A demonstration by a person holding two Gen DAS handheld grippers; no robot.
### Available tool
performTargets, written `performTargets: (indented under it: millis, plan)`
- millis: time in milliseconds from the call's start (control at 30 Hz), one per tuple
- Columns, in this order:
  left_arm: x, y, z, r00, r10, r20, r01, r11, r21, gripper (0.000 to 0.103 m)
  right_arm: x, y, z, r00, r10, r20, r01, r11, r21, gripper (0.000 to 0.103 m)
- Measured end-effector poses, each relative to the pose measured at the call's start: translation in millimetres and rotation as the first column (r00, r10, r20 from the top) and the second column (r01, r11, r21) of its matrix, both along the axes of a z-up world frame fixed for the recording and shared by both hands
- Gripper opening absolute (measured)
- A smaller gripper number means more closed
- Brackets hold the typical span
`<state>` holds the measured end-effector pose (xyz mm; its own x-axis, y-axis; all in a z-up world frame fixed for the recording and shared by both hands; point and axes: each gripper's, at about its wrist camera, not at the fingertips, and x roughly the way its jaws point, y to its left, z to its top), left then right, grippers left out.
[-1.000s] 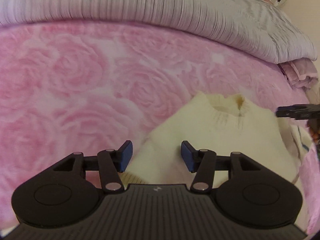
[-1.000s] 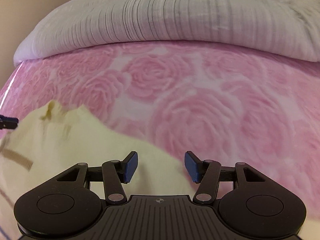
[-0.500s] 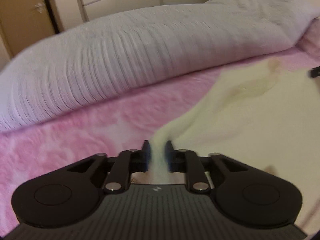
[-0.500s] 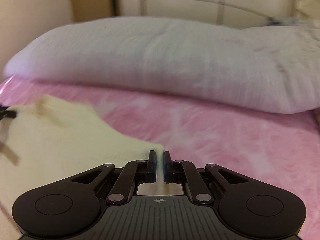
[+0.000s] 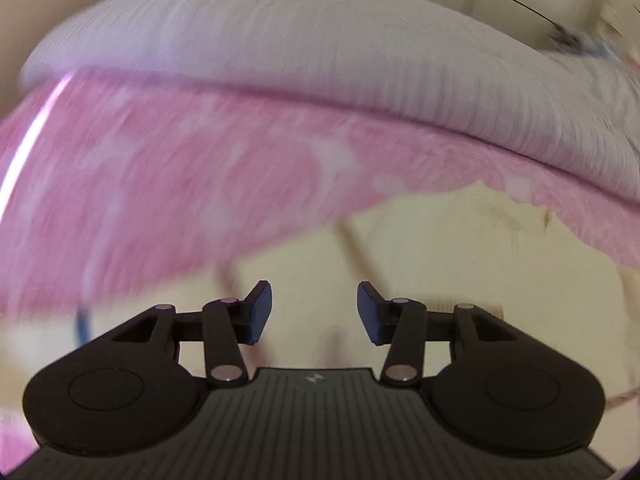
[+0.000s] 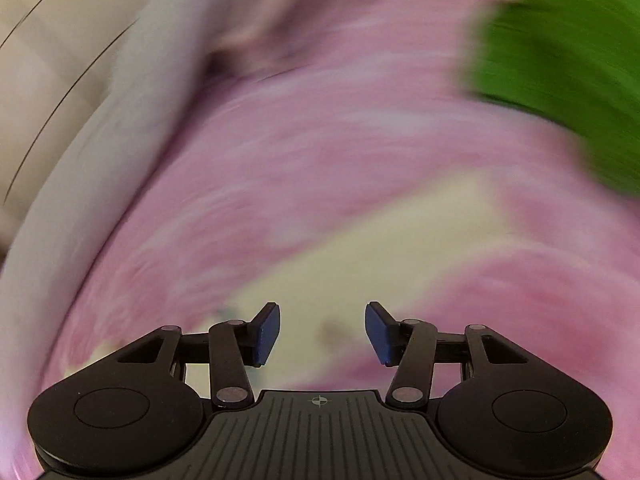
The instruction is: Fold clothes
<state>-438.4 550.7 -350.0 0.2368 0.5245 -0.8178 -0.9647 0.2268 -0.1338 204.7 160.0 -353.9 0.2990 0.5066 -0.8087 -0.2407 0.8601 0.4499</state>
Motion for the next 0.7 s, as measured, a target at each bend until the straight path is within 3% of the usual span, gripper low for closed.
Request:
performTargets:
  millis: [133,267,333,433,567,633,700]
  plan:
    - [-30.7,-41.7,0.3,0.991,0.130,0.036,-0.127,0.989,-0.079,0.043,23.8,-61.9,-24.0,0.967,-0.229,-0.116,0.244,0.960,0.135,0.052]
    - [-50.5,-71.9,3.8,0.971,0.230,0.069,-0.221,0.968,-0.121,0.042,44.7,-56.5,-57.7,0.931,-0.302,-0.207,0.344,0.915,0.209,0.051]
    - [-57.1,-83.4,9.9,0.965,0.252,0.070,-0.242,0.963,-0.120,0.042,48.4,-43.7,-57.8,0.948,-0.273,-0.163,0.301,0.936,0.183,0.004]
    - [-66.7,-98.0,20.7,0.962,0.263,0.070,-0.255,0.962,-0.101,0.041,43.9,-27.4,-36.1,0.984,-0.178,-0.030,0.179,0.981,0.077,0.004]
    - [-85.9,-116.7,27.6,0.954,0.289,0.074,-0.281,0.954,-0.099,0.041,37.8,-76.9,-10.9,0.942,-0.334,0.030,0.332,0.941,0.060,0.003]
    - [-101.5,-119.4,23.1,0.944,0.319,0.078,-0.310,0.944,-0.111,0.042,41.7,-96.7,-16.7,0.930,-0.366,0.029,0.366,0.930,0.027,0.003]
    - [-118.7,-119.5,17.1,0.932,0.354,0.080,-0.343,0.931,-0.122,0.042,49.9,-103.2,-36.0,0.930,-0.366,-0.026,0.366,0.931,-0.018,0.005]
